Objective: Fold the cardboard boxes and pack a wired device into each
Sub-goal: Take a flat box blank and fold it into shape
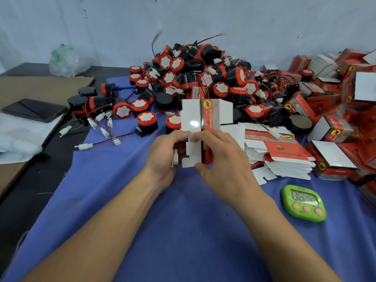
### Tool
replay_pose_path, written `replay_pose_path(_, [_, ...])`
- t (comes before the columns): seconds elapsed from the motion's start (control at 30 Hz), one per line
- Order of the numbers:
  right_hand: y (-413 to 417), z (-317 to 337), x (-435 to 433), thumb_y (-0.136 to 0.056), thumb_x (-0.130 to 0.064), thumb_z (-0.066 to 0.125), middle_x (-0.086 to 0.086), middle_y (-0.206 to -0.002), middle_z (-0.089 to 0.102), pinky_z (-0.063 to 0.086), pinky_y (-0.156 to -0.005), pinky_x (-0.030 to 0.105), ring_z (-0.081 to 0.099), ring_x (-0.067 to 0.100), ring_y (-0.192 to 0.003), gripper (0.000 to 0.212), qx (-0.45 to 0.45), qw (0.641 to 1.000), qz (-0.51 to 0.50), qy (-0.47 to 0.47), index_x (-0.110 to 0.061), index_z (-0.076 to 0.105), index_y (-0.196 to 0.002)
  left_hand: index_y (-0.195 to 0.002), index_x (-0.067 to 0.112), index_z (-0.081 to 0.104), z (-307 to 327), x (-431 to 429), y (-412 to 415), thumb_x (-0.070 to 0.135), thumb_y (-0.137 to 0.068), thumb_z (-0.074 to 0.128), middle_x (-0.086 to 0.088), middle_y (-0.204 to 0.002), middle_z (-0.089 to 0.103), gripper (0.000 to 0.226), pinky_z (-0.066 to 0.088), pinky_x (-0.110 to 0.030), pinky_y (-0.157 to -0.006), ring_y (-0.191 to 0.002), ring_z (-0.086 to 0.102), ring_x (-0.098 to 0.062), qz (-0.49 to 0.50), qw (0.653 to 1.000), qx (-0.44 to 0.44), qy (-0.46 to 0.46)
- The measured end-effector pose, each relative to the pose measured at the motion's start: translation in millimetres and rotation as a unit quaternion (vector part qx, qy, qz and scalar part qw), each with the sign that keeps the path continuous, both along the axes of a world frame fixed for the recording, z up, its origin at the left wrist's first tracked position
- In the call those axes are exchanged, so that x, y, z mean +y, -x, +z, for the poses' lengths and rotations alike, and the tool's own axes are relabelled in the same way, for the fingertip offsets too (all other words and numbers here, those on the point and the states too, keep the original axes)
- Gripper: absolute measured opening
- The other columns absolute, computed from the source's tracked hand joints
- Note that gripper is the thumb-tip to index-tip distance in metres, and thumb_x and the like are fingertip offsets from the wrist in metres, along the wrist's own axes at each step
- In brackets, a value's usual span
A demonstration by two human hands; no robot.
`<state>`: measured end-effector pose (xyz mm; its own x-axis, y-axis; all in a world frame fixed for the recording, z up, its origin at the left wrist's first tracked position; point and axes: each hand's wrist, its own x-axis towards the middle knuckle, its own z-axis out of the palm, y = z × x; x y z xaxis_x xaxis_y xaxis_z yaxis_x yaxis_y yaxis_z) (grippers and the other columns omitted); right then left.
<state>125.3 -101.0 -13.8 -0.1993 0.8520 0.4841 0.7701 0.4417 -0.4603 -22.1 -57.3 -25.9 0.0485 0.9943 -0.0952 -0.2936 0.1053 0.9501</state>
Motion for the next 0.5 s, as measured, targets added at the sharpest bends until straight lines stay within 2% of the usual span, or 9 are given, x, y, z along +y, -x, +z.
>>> replay_pose_path(0.07, [0,0,1,-0.072,-0.008,0.083,-0.016,-0.098,0.047,0.035,-0.072,0.016,0.044,0.011,-0.091,0.043,0.020,1.000,-0.005,-0.010,-0.023,0.059,-0.105,-0.074,0.022,0.083,0,-2,-4,0.013,-0.097,0.058,-0.007,-0.087,0.078,0.036,0.061,-0.033,-0.068,-0.081,0.074,-0.019,0.033,0.999,0.032,-0.013])
replay_pose_path(0.13, [-3,0,2,-0.073,-0.008,0.083,-0.013,-0.095,0.049,0.036,-0.072,0.016,0.046,0.012,-0.089,0.034,0.062,0.997,-0.018,-0.031,-0.020,0.059,-0.094,-0.070,0.027,0.083,-1,-3,-7,0.011,-0.098,0.058,-0.002,-0.084,0.080,0.041,0.060,-0.029,-0.064,-0.077,0.076,-0.015,0.080,0.993,0.082,-0.029])
replay_pose_path(0.23, [-9,0,2,-0.076,-0.011,0.081,-0.015,-0.099,0.055,0.038,-0.074,0.009,0.052,0.007,-0.089,0.035,0.124,0.990,-0.044,-0.049,-0.027,0.055,-0.093,-0.062,0.026,0.079,-3,-4,-6,0.008,-0.095,0.060,0.005,-0.075,0.078,0.042,0.057,-0.020,-0.058,-0.071,0.076,-0.012,0.135,0.978,0.145,-0.069])
replay_pose_path(0.3, [-13,1,2,-0.082,-0.017,0.077,-0.018,-0.103,0.060,0.042,-0.070,0.007,0.056,0.004,-0.091,0.037,0.170,0.983,-0.065,-0.023,-0.036,0.048,-0.094,-0.061,0.022,0.078,-3,-5,-4,0.013,-0.089,0.061,0.003,-0.072,0.077,0.034,0.058,-0.021,-0.060,-0.072,0.076,-0.016,0.156,0.971,0.160,-0.080])
replay_pose_path(0.33, [-16,2,2,-0.085,-0.019,0.075,-0.023,-0.106,0.062,0.045,-0.071,0.010,0.059,0.003,-0.091,0.036,0.195,0.978,-0.068,-0.005,-0.038,0.047,-0.094,-0.063,0.021,0.079,-2,-7,-3,0.020,-0.087,0.061,0.000,-0.073,0.077,0.029,0.058,-0.023,-0.060,-0.073,0.075,-0.018,0.154,0.971,0.159,-0.085])
replay_pose_path(0.43, [-24,3,6,-0.089,-0.014,0.072,-0.026,-0.108,0.068,0.056,-0.081,0.040,0.067,0.013,-0.091,0.033,0.279,0.959,-0.040,0.032,-0.038,0.050,-0.094,-0.074,0.019,0.076,0,-13,-4,0.043,-0.088,0.053,-0.003,-0.066,0.073,0.036,0.050,-0.037,-0.054,-0.058,0.062,-0.020,0.148,0.964,0.190,-0.110])
replay_pose_path(0.47, [-27,6,7,-0.089,-0.011,0.070,-0.024,-0.111,0.070,0.057,-0.079,0.042,0.069,0.015,-0.090,0.033,0.309,0.950,-0.026,0.038,-0.038,0.052,-0.094,-0.079,0.018,0.072,-1,-15,-4,0.050,-0.091,0.048,-0.001,-0.061,0.068,0.042,0.045,-0.040,-0.056,-0.056,0.055,-0.019,0.162,0.953,0.226,-0.118])
replay_pose_path(0.5, [-31,8,9,-0.090,-0.008,0.068,-0.021,-0.112,0.072,0.056,-0.074,0.037,0.070,0.013,-0.087,0.033,0.338,0.940,-0.014,0.040,-0.037,0.053,-0.095,-0.081,0.018,0.066,-2,-15,-4,0.055,-0.095,0.045,0.001,-0.058,0.062,0.045,0.042,-0.040,-0.058,-0.057,0.051,-0.018,0.184,0.936,0.276,-0.120])
